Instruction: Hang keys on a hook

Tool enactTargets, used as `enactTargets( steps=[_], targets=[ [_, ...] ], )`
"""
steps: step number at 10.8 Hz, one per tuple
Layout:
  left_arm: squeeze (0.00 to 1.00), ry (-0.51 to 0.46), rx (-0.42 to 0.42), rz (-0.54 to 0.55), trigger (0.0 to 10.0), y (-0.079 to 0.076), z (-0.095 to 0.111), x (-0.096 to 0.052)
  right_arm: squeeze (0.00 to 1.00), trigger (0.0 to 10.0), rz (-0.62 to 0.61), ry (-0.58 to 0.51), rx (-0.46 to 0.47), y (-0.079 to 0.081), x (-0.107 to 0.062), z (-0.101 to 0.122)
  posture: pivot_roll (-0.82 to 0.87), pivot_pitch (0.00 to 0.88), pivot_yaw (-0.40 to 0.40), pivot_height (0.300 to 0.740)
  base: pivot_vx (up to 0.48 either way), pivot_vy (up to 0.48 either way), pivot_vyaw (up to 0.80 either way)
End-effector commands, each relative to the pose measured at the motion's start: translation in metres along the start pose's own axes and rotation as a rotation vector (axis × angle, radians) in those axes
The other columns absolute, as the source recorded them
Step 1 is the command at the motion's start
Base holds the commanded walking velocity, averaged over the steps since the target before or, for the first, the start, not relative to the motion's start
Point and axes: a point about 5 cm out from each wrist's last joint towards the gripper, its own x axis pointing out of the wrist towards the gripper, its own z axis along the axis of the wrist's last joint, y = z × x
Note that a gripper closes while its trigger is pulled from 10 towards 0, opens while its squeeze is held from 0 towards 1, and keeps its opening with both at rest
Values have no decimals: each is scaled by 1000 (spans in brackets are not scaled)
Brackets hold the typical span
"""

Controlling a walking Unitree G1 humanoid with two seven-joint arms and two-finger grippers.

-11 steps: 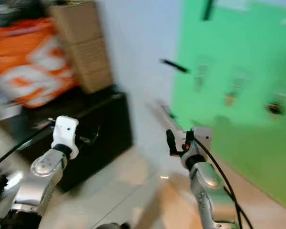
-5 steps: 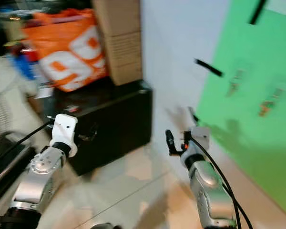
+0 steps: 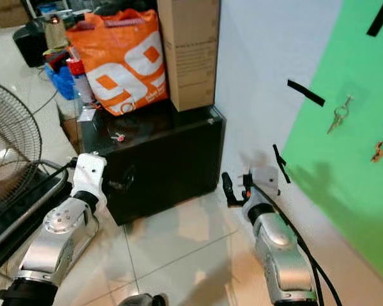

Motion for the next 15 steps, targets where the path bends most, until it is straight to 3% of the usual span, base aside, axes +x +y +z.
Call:
enactTargets(
  steps=[1,4,8,15],
  targets=[
    [353,3,2,-4,10000,0,1,2,1000,10000,-28,-9,-22,-5,-3,0,-66,0,62,740,262,0,0],
    [353,5,-2,6,10000,6,0,0,1000,10000,-32,15,15,-2,-3,-4,-44,0,52,740,289,0,0],
    [365,4,14,11,10000,10,1,-1,1000,10000,-21,18,-17,4,5,-3,-36,0,49,740,329,0,0],
    [384,-10,19,17,10000,13,7,6,1000,10000,-65,7,4,1,12,0,-31,0,54,740,332,0,0]
  ],
)
